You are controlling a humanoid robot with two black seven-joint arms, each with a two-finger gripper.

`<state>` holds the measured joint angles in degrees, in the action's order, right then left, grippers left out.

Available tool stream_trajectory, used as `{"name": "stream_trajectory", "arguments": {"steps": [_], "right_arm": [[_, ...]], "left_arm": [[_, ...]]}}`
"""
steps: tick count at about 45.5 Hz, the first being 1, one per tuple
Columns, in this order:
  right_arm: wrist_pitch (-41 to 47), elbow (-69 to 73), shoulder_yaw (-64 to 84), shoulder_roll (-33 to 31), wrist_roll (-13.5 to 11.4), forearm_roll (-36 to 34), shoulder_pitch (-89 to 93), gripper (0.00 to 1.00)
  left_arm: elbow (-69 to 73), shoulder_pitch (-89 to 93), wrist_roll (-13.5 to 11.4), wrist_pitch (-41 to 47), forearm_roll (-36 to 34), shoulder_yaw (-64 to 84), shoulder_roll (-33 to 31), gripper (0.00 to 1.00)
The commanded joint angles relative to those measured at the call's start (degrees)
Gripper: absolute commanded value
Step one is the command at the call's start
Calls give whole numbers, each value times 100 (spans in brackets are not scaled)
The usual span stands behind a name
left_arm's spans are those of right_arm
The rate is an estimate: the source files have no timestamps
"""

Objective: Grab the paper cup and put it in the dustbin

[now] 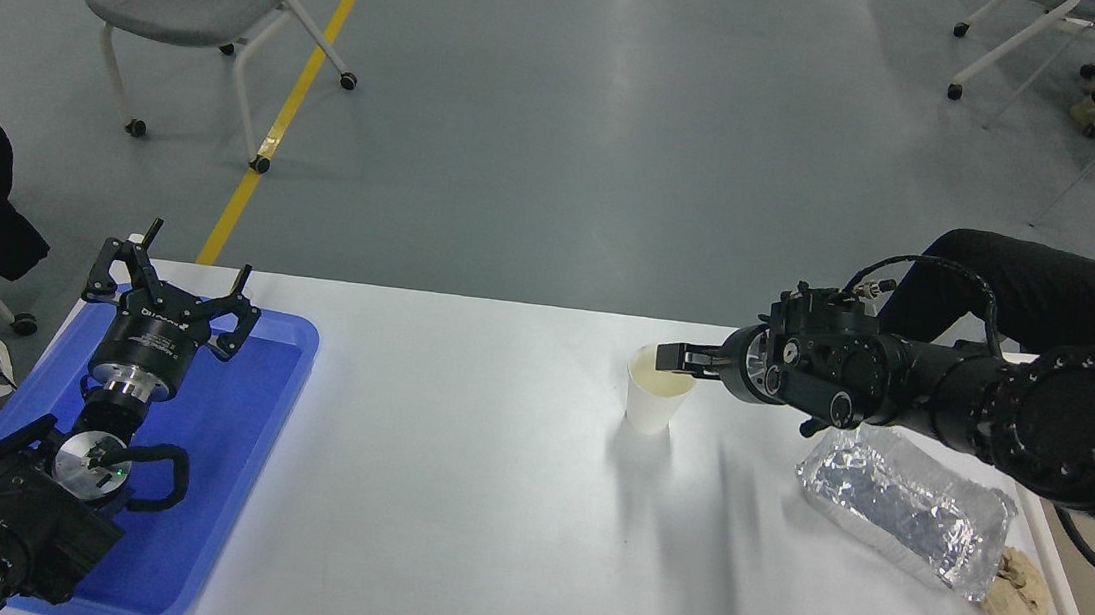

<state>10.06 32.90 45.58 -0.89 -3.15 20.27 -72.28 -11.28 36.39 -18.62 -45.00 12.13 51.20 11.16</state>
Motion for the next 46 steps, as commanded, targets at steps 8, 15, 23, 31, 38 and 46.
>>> {"name": "stream_trajectory", "arguments": {"steps": [8, 15, 23, 31, 38, 46], "right_arm": [[-163, -205, -304, 1, -1, 162, 381, 96], [-163, -179, -427, -8, -1, 153, 398, 76], [-154, -117, -524, 1, 7, 144, 416, 39], [-154, -108, -559, 1, 16, 153, 407, 0], [-145, -73, -559, 19, 25, 153, 355, 0], [-136, 102, -559, -8, 16, 162, 223, 0]], "left_arm": [[-6, 0, -2, 0, 0, 4, 0, 100], [-6, 0, -2, 0, 0, 4, 0, 100], [11, 0, -2, 0, 0, 4, 0, 100], [11, 0, -2, 0, 0, -5, 0, 100], [-6, 0, -2, 0, 0, 4, 0, 100], [-6, 0, 7, 0, 0, 4, 0, 100]]}}
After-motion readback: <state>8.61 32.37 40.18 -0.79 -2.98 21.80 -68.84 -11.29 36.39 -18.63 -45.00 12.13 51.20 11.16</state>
